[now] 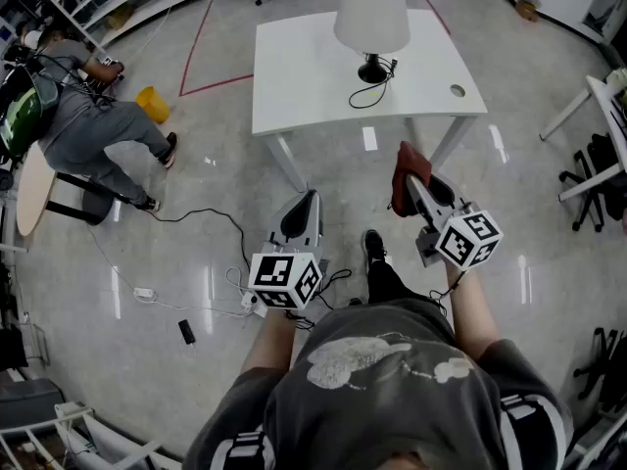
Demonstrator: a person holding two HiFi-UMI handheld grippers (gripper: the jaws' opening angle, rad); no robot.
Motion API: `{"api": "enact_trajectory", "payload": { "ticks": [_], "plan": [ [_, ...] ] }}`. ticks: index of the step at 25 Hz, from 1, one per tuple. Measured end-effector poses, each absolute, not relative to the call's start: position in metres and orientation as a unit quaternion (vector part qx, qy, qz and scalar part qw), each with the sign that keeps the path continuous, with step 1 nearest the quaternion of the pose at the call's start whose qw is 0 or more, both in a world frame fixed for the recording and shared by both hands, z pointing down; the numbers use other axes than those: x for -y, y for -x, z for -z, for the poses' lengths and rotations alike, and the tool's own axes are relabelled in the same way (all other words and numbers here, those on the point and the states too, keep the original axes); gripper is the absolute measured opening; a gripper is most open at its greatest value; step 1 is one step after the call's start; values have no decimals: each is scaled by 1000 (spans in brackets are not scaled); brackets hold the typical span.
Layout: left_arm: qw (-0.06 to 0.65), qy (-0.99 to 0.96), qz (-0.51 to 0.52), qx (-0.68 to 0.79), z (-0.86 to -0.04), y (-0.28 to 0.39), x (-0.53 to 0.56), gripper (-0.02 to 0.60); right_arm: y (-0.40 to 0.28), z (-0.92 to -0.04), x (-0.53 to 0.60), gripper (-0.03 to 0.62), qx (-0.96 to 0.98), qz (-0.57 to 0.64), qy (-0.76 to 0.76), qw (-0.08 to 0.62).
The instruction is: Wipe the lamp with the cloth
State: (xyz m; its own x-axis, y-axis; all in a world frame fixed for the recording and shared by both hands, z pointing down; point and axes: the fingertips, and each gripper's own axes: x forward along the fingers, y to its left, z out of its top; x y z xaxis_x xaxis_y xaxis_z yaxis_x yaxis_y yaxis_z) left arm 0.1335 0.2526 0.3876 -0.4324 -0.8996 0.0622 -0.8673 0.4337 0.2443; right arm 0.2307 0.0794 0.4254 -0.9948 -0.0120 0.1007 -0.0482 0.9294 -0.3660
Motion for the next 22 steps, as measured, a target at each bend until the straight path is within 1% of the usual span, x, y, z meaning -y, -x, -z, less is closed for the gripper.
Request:
{"api": "enact_trajectory", "payload": {
  "ticks": [4, 11, 16, 22],
  "plan": [
    [93, -519, 76, 847, -393, -109, -231, 8, -193, -425, -49, 86, 981, -193, -4, 33],
    [85, -499, 86, 858, -384, -47, -174, 8, -120, -412, 3, 86, 984, -170, 24, 41],
    [74, -485, 91, 867, -374, -20, -128, 8, -86, -408, 45, 86, 984, -165, 50, 35],
    [70, -464, 93, 878, -373, 12, -90, 8, -44, -409, 69, 86, 982, -164, 84, 40]
  ]
}}
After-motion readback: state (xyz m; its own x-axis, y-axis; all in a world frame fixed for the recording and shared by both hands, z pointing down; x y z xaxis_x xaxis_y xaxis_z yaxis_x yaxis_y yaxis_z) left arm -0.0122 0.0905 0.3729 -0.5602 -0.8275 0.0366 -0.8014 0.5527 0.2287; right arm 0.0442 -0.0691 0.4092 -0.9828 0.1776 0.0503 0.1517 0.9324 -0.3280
